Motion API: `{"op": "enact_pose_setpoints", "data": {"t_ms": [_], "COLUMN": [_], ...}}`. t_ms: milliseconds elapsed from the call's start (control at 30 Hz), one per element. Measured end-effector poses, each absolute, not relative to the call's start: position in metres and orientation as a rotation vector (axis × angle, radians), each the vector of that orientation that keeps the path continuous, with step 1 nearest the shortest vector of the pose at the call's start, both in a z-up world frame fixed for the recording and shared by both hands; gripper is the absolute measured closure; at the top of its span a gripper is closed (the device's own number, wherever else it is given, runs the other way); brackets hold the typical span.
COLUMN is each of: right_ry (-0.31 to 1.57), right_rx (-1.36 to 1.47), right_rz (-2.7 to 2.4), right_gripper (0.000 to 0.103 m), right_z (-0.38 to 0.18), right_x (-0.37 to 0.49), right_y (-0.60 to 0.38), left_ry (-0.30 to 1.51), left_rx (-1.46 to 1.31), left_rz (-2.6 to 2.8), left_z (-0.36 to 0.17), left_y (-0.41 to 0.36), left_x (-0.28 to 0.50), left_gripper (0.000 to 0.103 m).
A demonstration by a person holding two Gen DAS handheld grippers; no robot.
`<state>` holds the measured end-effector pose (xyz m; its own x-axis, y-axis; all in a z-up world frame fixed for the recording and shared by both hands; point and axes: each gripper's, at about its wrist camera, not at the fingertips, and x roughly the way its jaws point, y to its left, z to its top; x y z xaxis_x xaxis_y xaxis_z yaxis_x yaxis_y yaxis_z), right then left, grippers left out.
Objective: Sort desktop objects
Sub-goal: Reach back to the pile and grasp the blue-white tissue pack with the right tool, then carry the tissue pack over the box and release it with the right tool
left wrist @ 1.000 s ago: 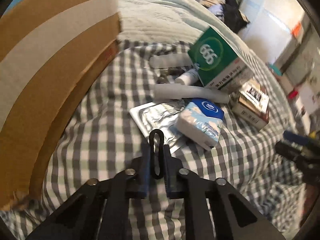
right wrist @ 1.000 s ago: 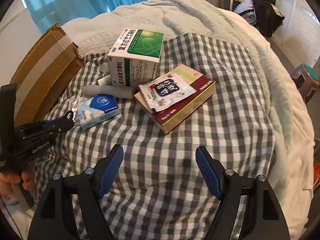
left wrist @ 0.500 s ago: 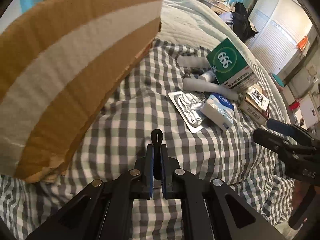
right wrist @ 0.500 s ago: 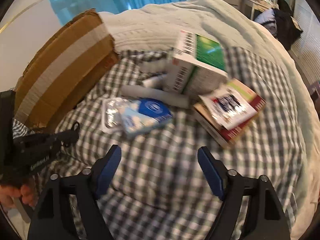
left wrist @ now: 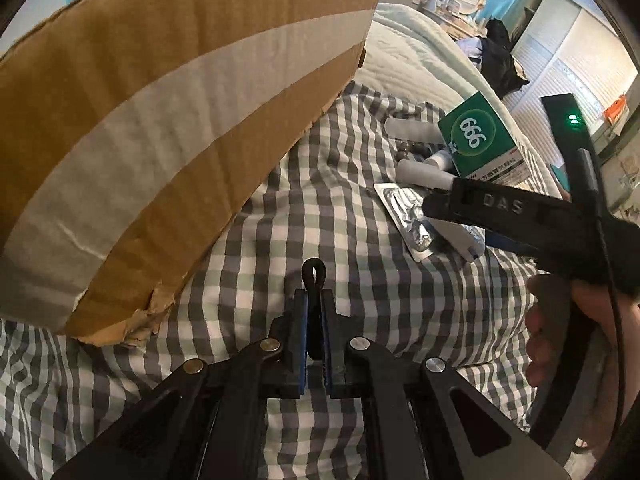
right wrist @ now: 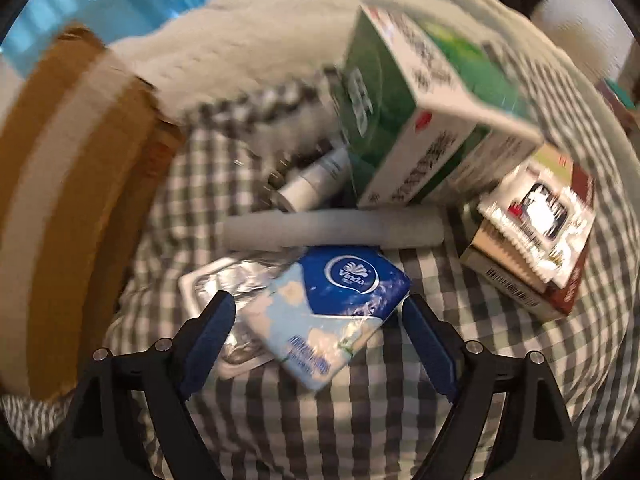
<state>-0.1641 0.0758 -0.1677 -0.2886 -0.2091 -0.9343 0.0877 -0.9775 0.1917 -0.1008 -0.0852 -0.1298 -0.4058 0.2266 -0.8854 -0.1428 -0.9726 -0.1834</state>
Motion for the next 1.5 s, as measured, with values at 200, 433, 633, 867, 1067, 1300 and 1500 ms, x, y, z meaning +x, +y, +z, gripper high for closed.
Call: {"op": "enact_pose_setpoints", "data": {"t_ms": [200,433,633,867,1067,1300,1500], "right_ry": [0.006,0.065,0.152,0.144,0.142,0.084,0.006], "right_rx": [1.663,1.555,1.509,1.477,1.41,1.269,1.157], "right_rz": [-2.393,-2.399,-2.368,-2.313,-2.32,-2.389,-2.404], "right_gripper": [0.035,0.04,0.041,0.041,0.041,0.041,0.041], "right_z": [-0.163,-0.148,-0.138,-0.127,-0.103,-0.052,0.005], "right_x": [-0.146,-0.105,-0.073,-0.059,-0.057,-0.059,-0.069], "right_y": [0.076,0.104,0.119,0.104,0.096,0.091,0.083], "left_ry": [-0.102,-0.105,-0.107,-0.102,-0.116,-0.135,-0.198], "left_rx": [-1.543,-1.549,-1.532,-1.496,-1.465,-1.416,-1.278], "left_rz": [2.459,2.447,2.431,2.408,2.411,2.441,2.511], "left_z": [-0.131,-0.133,-0.129,-0.118,-0.108,-0.076,-0.016], "left_y": [-0.088,-0.086,-0.078,-0.067,-0.064,-0.059,-0.072], "left_x": [-0.098,-0.093,-0.088,-0.082,-0.081,-0.087,-0.101], "left_gripper": [0.097,0.097,0.097,0.097,0.097,0.097,0.097]}}
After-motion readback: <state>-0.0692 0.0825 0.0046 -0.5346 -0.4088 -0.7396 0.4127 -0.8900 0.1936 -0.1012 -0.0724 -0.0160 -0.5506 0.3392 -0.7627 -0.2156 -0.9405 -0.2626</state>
